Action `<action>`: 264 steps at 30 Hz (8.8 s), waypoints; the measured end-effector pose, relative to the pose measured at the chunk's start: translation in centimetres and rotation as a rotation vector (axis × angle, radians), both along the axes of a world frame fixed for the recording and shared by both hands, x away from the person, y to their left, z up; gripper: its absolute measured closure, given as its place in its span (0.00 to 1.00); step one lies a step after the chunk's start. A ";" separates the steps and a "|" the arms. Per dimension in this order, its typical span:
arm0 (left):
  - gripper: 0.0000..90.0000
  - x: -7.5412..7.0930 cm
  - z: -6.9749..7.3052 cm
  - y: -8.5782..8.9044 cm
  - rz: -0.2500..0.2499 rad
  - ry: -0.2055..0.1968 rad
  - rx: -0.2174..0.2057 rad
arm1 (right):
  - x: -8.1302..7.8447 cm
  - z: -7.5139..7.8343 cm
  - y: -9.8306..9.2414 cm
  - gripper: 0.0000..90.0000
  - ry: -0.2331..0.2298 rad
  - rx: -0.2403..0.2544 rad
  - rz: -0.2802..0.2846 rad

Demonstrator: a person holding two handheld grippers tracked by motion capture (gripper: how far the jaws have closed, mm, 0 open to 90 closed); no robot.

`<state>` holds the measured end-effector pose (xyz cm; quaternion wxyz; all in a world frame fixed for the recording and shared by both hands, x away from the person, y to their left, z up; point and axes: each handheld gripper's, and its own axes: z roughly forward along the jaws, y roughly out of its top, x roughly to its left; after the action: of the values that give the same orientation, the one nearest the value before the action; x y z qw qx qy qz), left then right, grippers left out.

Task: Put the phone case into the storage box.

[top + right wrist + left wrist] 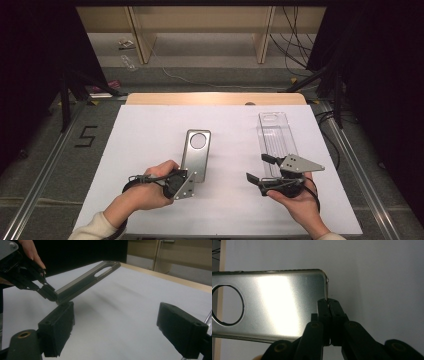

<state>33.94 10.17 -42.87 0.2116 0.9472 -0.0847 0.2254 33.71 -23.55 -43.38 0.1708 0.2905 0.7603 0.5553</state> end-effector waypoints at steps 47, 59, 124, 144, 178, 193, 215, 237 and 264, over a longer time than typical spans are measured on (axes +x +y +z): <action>0.98 -0.6 -0.1 -1.2 -0.033 -0.001 -0.005 | 2.3 0.6 3.0 0.18 0.039 0.021 -0.009; 0.98 -0.7 -0.1 -1.5 -0.042 -0.002 -0.006 | 3.4 0.6 4.0 0.18 0.051 0.021 -0.019; 0.98 -1.2 -0.2 -2.4 -0.073 -0.010 0.002 | 8.7 -0.4 8.7 0.40 0.244 0.007 -0.060; 0.98 -1.2 -0.2 -2.4 -0.080 -0.005 0.005 | 9.1 -0.3 9.0 0.66 0.275 0.016 -0.053; 0.98 -0.5 -1.8 -2.8 -0.055 -0.007 0.029 | 7.7 2.0 9.6 0.92 0.303 0.133 -0.084; 0.95 -0.3 -1.6 -2.6 -0.016 -0.017 -0.061 | 7.6 2.5 8.9 0.96 0.302 0.188 -0.122; 0.18 -1.1 0.3 0.3 0.269 0.118 -0.477 | 7.6 3.5 7.9 0.95 0.225 0.152 -0.189; 0.03 0.1 -0.4 6.0 0.551 0.255 -0.759 | 7.5 4.2 7.4 0.95 0.187 0.130 -0.196; 0.04 0.5 -0.7 7.6 0.668 0.214 -0.855 | 7.7 5.1 6.3 0.95 0.154 0.118 -0.216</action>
<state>34.44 17.73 -43.61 0.5018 0.7699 0.3415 0.1969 41.45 -17.23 -38.32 0.1533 0.4220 0.7017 0.5533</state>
